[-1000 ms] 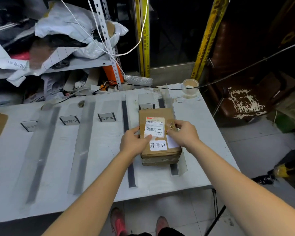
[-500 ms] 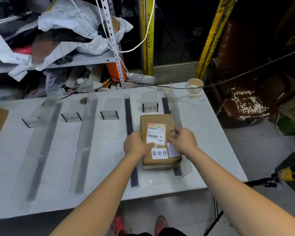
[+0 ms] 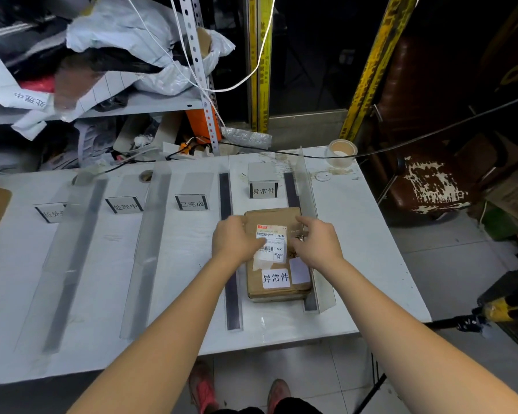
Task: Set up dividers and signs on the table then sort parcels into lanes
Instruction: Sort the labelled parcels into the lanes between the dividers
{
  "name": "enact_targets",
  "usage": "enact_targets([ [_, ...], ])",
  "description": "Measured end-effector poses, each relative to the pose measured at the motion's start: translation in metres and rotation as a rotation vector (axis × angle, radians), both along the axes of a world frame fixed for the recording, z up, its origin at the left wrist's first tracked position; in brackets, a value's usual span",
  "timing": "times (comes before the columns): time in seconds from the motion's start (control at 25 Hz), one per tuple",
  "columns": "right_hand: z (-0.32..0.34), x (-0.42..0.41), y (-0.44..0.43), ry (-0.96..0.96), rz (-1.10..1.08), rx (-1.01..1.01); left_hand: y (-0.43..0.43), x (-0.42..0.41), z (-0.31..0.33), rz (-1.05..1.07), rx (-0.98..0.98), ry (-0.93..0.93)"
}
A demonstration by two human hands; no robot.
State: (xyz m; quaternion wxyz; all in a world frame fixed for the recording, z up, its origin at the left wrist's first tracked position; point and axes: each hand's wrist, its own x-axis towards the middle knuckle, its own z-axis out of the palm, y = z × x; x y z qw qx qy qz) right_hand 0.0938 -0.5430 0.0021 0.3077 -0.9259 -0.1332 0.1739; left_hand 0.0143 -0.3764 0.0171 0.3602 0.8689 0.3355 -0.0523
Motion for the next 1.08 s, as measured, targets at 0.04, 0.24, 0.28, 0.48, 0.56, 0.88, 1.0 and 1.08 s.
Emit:
enact_targets([
  [0.04, 0.005, 0.002, 0.002, -0.006, 0.021, 0.016, 0.007, 0.0, 0.01, 0.012, -0.025, -0.057],
  [0.24, 0.044, 0.014, 0.026, -0.081, 0.146, 0.011, 0.049, -0.012, 0.056, 0.063, -0.005, -0.151],
  [0.28, 0.054, 0.015, 0.038, -0.097, 0.184, 0.004, 0.06, -0.018, 0.066, 0.076, 0.026, -0.148],
  [0.48, 0.101, -0.006, 0.125, -0.223, 0.438, -0.042, 0.139, -0.07, 0.103, 0.134, 0.237, -0.121],
  [0.56, 0.114, -0.025, 0.164, -0.257, 0.489, -0.041, 0.176, -0.101, 0.112, 0.189, 0.3, -0.094],
  [0.88, 0.14, -0.14, 0.342, -0.322, 0.617, -0.041, 0.346, -0.265, 0.141, 0.366, 0.38, -0.061],
  [1.0, 0.143, -0.185, 0.402, -0.338, 0.632, -0.06, 0.407, -0.322, 0.151, 0.406, 0.41, -0.06],
  [1.08, 0.145, -0.211, 0.438, -0.36, 0.643, -0.056, 0.444, -0.353, 0.154, 0.393, 0.443, -0.021],
])
